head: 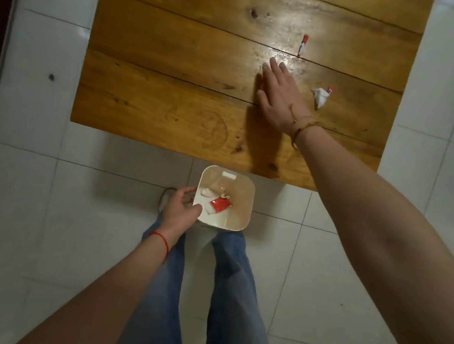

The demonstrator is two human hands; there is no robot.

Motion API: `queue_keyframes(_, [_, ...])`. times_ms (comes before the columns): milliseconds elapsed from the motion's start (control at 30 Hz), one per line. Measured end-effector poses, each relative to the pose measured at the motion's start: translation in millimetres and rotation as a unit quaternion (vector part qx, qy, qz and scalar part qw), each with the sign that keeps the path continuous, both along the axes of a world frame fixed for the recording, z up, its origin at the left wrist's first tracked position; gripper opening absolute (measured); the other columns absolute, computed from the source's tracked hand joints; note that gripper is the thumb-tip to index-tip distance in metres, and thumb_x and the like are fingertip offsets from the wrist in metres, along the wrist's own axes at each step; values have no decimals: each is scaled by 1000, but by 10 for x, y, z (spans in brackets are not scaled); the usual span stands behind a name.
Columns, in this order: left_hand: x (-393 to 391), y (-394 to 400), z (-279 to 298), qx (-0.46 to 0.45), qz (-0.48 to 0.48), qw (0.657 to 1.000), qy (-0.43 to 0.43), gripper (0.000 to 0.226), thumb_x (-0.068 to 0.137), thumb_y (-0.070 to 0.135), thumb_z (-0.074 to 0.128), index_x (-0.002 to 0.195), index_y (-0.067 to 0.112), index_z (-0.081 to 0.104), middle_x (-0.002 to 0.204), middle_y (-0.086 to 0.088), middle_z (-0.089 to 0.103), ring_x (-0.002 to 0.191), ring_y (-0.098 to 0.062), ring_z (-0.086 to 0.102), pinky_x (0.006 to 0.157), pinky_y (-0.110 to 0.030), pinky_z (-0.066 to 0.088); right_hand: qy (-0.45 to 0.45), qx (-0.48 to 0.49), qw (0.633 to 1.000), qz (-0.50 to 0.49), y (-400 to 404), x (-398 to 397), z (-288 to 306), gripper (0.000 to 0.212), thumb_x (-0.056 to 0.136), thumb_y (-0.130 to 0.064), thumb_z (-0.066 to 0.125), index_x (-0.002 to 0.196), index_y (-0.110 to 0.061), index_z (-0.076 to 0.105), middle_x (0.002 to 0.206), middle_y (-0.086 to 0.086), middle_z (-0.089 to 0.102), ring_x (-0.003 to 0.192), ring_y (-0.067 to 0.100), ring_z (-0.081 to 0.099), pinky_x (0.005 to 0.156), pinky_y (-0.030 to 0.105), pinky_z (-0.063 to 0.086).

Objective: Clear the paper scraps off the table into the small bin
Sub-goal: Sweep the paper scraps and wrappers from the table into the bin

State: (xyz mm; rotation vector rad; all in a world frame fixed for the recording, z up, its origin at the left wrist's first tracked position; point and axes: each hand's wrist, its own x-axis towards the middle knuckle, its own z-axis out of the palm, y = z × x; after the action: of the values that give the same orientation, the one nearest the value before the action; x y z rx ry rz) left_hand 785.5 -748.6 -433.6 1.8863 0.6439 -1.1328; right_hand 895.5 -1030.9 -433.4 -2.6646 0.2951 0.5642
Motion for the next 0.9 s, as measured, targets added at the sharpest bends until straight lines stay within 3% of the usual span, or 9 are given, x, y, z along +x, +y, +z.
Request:
queue_keyframes(100, [-55,-99,-48,4,30,999,13,55,77,1,55,129,17,52,119,-5,65,104,-20,63,91,-41,54,28,-14,999,33,-14,29,-104,61,102,-37,28,154,-12,9,164,7,3,151,24,0,122,38,2])
queue_keyframes(167, [-71,-162,-66,7,37,999,18,55,76,4,55,128,19,52,118,-4,66,102,-19,63,94,-45,53,23,-15,998,56,30,-65,-155,62,102,-38,27,154,-12,7,164,7,2,151,24,-1,123,40,2])
queue_keyframes(400, [-103,-337,-58,7,53,998,19,51,79,5,55,127,18,50,117,-6,67,93,-19,64,86,-39,55,-1,37,982,186,369,-792,-178,60,102,-40,25,154,-13,10,163,6,8,151,21,2,123,42,3])
queue_keyframes(567, [-137,-415,-9,13,55,998,9,49,81,7,60,128,13,50,118,-12,66,103,-26,64,89,-38,51,13,96,952,290,638,-1433,-144,59,103,-38,24,154,-13,9,162,7,13,150,20,9,123,37,1])
queue_keyframes(667, [-175,-432,-13,17,43,999,6,48,80,6,58,127,16,51,116,-11,67,92,-22,63,87,-36,52,6,122,953,277,720,-1646,-116,56,103,-34,27,153,-13,15,160,8,22,146,21,24,122,35,13])
queue_keyframes(767, [-203,-438,-24,10,27,1000,12,51,79,5,57,128,18,50,118,-9,67,101,-25,65,87,-37,51,-24,118,968,221,659,-1697,-76,54,103,-33,31,152,-13,21,157,8,29,140,24,34,116,37,27])
queue_keyframes(900, [-253,-458,-24,-3,5,1000,21,56,78,8,57,132,19,47,119,-6,66,92,-19,65,78,-34,55,-76,52,994,64,280,-1434,-34,53,101,-34,32,150,-15,25,157,11,29,143,28,28,119,44,23])
